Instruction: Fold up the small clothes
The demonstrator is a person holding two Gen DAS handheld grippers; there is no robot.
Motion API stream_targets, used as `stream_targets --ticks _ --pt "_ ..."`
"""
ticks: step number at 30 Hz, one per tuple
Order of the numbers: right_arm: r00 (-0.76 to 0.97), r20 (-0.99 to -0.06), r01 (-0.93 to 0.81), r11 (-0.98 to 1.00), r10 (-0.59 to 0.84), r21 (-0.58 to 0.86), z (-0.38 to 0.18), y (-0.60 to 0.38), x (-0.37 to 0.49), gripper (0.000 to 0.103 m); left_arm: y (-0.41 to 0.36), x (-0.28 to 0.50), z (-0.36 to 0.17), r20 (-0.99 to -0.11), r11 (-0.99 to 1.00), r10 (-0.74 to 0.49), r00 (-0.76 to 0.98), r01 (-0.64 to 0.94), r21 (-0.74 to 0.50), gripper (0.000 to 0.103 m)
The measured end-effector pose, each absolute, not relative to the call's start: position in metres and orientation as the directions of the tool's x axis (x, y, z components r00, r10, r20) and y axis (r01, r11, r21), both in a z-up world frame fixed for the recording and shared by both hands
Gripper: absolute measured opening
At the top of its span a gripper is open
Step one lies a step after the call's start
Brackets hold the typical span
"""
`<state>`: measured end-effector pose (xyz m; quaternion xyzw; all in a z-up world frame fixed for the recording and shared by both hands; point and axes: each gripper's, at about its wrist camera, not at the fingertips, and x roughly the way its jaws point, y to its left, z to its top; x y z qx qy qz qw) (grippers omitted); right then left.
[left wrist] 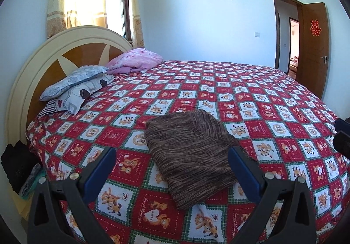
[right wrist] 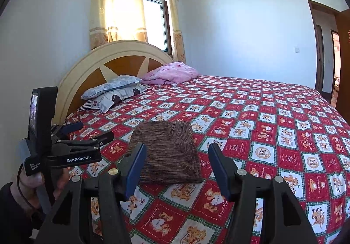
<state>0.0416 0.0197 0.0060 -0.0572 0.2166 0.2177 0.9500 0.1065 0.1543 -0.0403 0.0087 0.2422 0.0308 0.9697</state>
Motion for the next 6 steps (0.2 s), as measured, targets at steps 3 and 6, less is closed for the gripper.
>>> stream_targets --ticks 3,6 --pt "0.808 -0.445 -0.437 0.899 0.386 -0.013 0.0039 0.0188 0.0423 0.06 0.155 0.1065 -0.0432 -0.466 0.997 0.073 0.882 -0.064 0.035 0.103" --pt "0.807 -0.448 -0.435 0.9 0.384 -0.013 0.0027 0.0179 0.0432 0.06 0.1545 0.1066 -0.0434 -0.461 0.997 0.077 0.884 -0.064 0.045 0.103"
